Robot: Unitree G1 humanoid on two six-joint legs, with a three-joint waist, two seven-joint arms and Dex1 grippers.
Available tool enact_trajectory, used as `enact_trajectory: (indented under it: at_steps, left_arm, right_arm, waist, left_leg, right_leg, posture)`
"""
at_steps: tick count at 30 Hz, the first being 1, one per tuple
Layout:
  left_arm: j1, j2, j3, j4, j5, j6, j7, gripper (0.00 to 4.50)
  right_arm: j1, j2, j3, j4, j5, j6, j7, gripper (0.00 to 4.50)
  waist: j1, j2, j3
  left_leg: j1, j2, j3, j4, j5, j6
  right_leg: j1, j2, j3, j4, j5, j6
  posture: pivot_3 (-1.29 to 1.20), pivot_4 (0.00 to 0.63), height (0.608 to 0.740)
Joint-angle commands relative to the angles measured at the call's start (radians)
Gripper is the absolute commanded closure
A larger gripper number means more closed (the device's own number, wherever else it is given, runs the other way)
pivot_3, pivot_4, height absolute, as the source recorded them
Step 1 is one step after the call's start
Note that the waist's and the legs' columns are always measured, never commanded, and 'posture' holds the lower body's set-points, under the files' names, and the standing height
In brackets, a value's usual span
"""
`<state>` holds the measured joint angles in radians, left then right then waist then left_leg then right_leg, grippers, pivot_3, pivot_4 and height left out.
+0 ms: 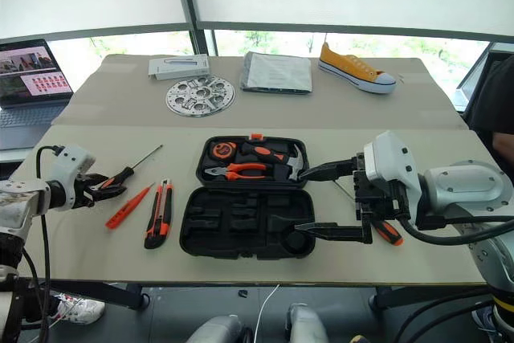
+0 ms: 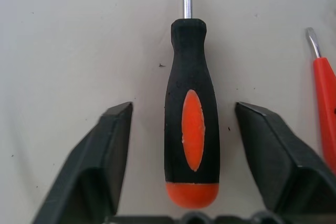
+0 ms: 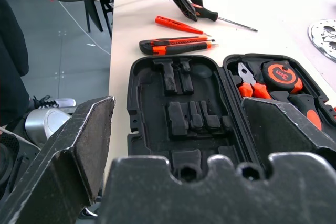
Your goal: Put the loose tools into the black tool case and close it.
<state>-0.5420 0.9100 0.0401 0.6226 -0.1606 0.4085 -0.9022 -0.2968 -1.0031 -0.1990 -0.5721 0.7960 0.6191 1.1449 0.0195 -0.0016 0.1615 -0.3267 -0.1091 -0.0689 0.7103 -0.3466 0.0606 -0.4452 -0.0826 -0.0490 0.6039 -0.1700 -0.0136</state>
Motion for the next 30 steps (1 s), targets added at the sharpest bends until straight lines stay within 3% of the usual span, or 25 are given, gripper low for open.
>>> enact_trajectory:
  at_steps: [1, 3, 4, 7, 12, 18, 25, 30]
  left_arm:
    - [-0.016, -0.004, -0.01, 0.074, 0.037, -0.036, -0.004, 2.85]
    - [-0.033, -0.007, -0.008, 0.081, 0.039, -0.054, -0.012, 3.55]
    - [-0.044, -0.007, -0.009, 0.07, 0.043, -0.079, -0.015, 3.62]
    - [-0.086, -0.01, -0.014, -0.041, 0.031, -0.11, -0.053, 3.62]
    - [-0.142, -0.035, -0.027, -0.303, -0.051, -0.067, -0.195, 3.62]
    - [-0.114, -0.052, -0.167, -0.591, -0.103, -0.06, -0.41, 3.62]
    - [-0.174, -0.165, -0.347, -0.539, 0.038, -0.119, -0.396, 3.62]
    - [-0.186, -0.192, -0.388, -0.502, 0.096, -0.147, -0.39, 3.62]
  right_arm:
    - [0.012, -0.001, -0.016, -0.031, 0.007, -0.012, -0.007, 0.0]
    - [0.019, -0.004, -0.019, -0.032, 0.006, -0.012, -0.007, 0.0]
    - [0.024, -0.005, -0.022, -0.03, 0.003, -0.013, -0.01, 0.0]
    - [0.056, 0.003, -0.027, -0.006, -0.038, -0.034, -0.029, 0.0]
    - [0.147, -0.029, -0.058, -0.001, -0.038, -0.019, 0.007, 0.0]
    - [0.176, -0.029, -0.083, -0.012, -0.043, -0.012, -0.028, 0.0]
    - [0.246, -0.019, -0.103, -0.051, -0.038, -0.012, -0.056, 0.0]
    - [0.265, -0.02, -0.114, -0.059, -0.039, -0.015, -0.071, 0.0]
  waist:
    - [-0.004, 0.0, 0.0]
    - [-0.005, 0.0, 0.0]
    - [-0.005, 0.0, 0.0]
    - [-0.004, -0.002, 0.0]
    - [0.016, -0.008, 0.0]
    - [0.001, -0.008, 0.0]
    - [-0.001, -0.008, 0.001]
    - [-0.002, -0.008, 0.001]
  left_leg:
    - [0.0, 0.0, 0.0, 0.0, 0.0, 0.0]
    - [0.0, 0.0, 0.001, 0.001, 0.0, 0.0]
    - [0.0, 0.0, 0.001, 0.001, 0.0, 0.0]
    - [-0.001, 0.0, 0.001, 0.001, 0.001, 0.001]
    - [-0.017, 0.0, 0.0, 0.013, 0.004, 0.008]
    - [-0.019, -0.003, 0.0, 0.016, 0.002, 0.011]
    - [-0.017, -0.001, 0.0, 0.016, 0.003, 0.009]
    - [-0.017, 0.0, 0.0, 0.016, 0.003, 0.01]
  right_leg:
    - [0.0, 0.0, 0.001, 0.002, 0.0, 0.0]
    - [-0.001, 0.0, 0.002, 0.004, 0.0, 0.0]
    - [-0.001, 0.0, 0.002, 0.005, 0.0, 0.0]
    - [-0.003, 0.0, 0.003, 0.007, 0.0, 0.0]
    - [-0.015, 0.001, 0.002, 0.009, 0.001, -0.002]
    - [-0.015, 0.0, 0.003, 0.005, 0.004, 0.002]
    - [-0.013, 0.002, 0.006, 0.007, 0.004, 0.0]
    - [-0.014, 0.005, 0.008, 0.007, 0.004, 0.0]
  posture:
    - [0.0, 0.15, 0.74]
    - [0.0, 0.15, 0.74]
    - [0.0, 0.15, 0.74]
    - [0.0, 0.15, 0.74]
    - [0.0, 0.15, 0.74]
    - [0.0, 0.15, 0.74]
    - [0.0, 0.15, 0.74]
    - [0.0, 0.15, 0.74]
